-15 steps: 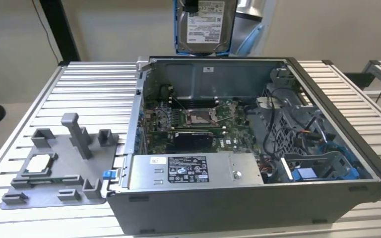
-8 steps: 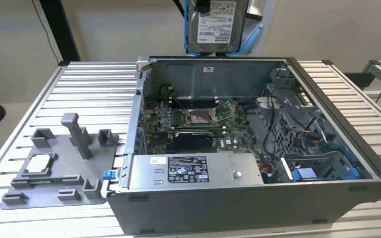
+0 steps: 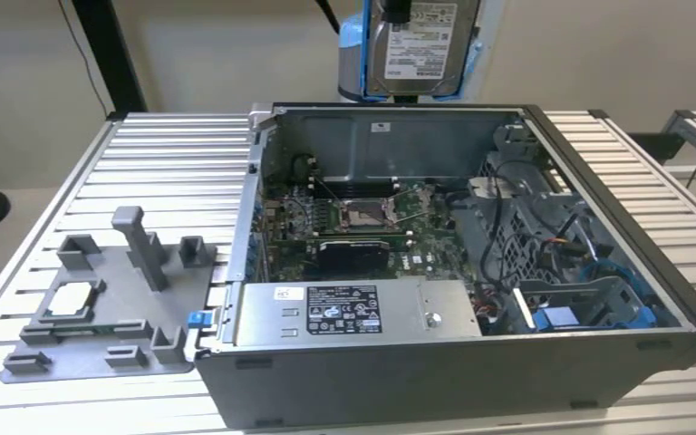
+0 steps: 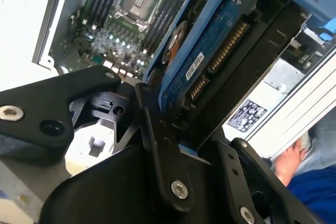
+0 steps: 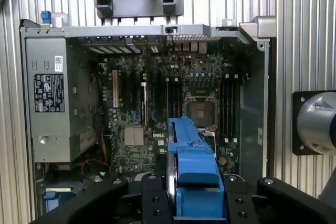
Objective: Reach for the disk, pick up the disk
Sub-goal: 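Pick up the disk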
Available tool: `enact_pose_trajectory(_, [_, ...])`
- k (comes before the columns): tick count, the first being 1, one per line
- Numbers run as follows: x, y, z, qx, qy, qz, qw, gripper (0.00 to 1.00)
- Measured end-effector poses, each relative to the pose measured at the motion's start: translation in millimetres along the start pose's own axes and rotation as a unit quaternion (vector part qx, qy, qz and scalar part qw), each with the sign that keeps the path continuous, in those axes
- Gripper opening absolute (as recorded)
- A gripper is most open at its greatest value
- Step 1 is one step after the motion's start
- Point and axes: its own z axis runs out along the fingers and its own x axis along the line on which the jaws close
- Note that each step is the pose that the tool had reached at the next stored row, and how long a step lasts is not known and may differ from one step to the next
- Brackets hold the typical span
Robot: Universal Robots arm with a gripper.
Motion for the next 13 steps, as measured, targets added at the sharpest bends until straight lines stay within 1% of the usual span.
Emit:
enact_pose_trajectory(6, [-0.9,-20.6,-0.1,0.0000,0.0000,0.000,1.0000,0.00])
enact_pose_trajectory(13, [-2.2,-47.8,-0.3,0.0000,0.0000,0.000,1.0000,0.00])
